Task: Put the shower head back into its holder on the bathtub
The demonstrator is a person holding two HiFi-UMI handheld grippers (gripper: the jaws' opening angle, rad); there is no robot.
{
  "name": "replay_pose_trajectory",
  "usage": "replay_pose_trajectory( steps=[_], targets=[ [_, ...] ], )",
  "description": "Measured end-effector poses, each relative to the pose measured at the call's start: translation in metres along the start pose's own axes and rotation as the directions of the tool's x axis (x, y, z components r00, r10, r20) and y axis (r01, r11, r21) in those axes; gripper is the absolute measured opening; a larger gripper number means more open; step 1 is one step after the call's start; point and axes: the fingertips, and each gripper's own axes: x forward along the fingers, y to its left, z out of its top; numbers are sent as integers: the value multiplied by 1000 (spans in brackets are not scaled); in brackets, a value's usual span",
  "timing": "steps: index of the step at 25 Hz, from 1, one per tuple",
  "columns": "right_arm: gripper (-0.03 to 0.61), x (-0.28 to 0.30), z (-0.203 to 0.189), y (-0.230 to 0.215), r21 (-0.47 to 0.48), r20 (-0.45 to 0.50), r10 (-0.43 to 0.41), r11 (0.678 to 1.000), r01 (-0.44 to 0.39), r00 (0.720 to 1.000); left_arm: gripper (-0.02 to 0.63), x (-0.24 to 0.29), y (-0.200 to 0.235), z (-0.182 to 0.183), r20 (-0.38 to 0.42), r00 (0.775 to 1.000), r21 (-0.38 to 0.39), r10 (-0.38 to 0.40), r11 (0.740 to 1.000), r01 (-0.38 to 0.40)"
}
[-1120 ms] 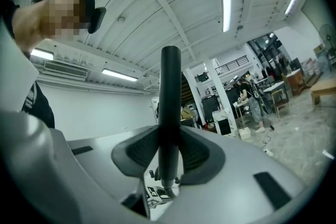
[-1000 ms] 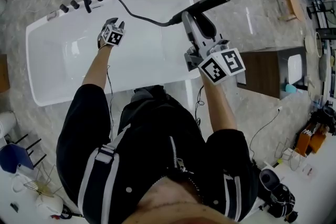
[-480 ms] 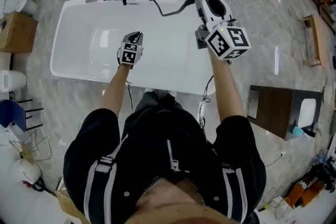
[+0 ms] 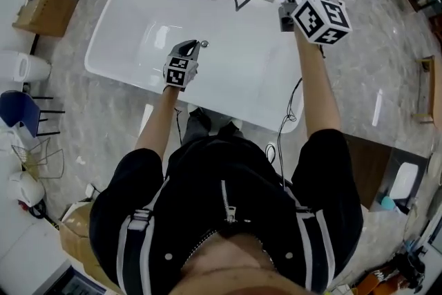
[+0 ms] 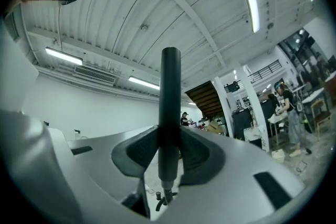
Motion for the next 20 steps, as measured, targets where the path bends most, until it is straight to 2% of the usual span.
replay_pose_trajectory(
  steps=[7,13,20],
  targets=[
    [127,54,1,10,-69,-5,1,998,-1,1000,42,-8,41,20,56,998,1,16,1000,-16],
    [127,78,-24,11,-81,-36,-34,996,31,999,43,-2,70,33,96,995,14,-6,1000,5],
    [127,102,-63,5,-91,-92,-65,994,57,994,43,6,98,35,109,994,0,-16,1000,16]
  ],
)
